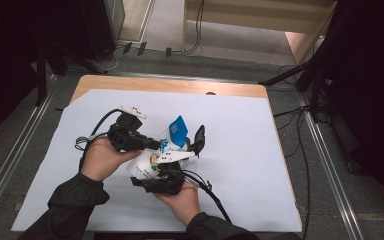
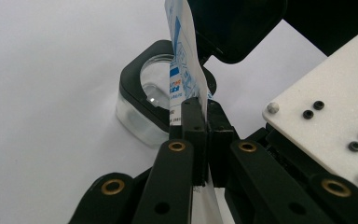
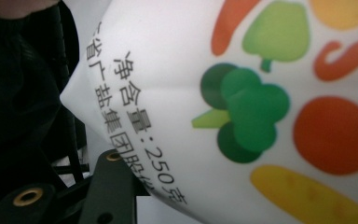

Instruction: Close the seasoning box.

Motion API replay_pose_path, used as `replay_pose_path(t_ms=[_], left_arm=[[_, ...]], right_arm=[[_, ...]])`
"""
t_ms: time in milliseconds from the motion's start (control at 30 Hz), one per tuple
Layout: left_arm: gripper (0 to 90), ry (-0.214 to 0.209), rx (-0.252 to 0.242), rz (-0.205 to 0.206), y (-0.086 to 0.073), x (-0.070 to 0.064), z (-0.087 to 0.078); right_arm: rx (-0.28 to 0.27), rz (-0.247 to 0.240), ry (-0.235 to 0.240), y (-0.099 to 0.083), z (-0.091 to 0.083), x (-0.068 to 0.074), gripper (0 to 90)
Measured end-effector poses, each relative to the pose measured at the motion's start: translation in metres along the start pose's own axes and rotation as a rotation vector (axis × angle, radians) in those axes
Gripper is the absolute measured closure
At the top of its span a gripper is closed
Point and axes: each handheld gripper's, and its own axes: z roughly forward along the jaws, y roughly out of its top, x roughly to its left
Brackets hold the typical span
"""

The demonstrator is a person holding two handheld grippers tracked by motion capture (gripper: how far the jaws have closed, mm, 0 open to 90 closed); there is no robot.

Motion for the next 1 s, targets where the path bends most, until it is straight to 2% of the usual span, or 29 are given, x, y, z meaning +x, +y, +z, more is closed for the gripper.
replay_pose_path(t_ms=[200, 367, 500, 700, 833, 1000], left_arm=[[89.6, -0.014, -0.021, -0.006, 0.0004, -0.0001, -0.0017], [87.9, -0.03, -0.025, -0.011, 0.0001, 0.0004, -0.0022], [89.2, -0.014, -0.024, -0.006, 0.0002, -0.0005, -0.0023], [90.0, 0.012, -0.018, 0.003, 0.0004, -0.0027, -0.0032], [90.0, 0.011, -0.021, 0.007, 0.0003, -0.003, -0.0027], [90.0, 0.016, -0.025, 0.012, 0.0002, -0.0025, -0.0025]], right_arm=[[-0.023, 0.013, 0.024, 0.0027, -0.0027, 0.0002, 59.0], [-0.037, 0.047, 0.048, 0.0038, -0.0041, 0.0003, 59.1], [-0.039, 0.056, 0.054, 0.0042, -0.004, 0.0006, 58.9], [-0.03, 0.042, 0.051, 0.0047, -0.0027, 0.0029, 57.0], [-0.02, 0.026, 0.043, 0.0041, -0.0009, 0.0042, 55.1], [-0.019, 0.022, 0.029, 0.0044, -0.0015, 0.0031, 57.8]])
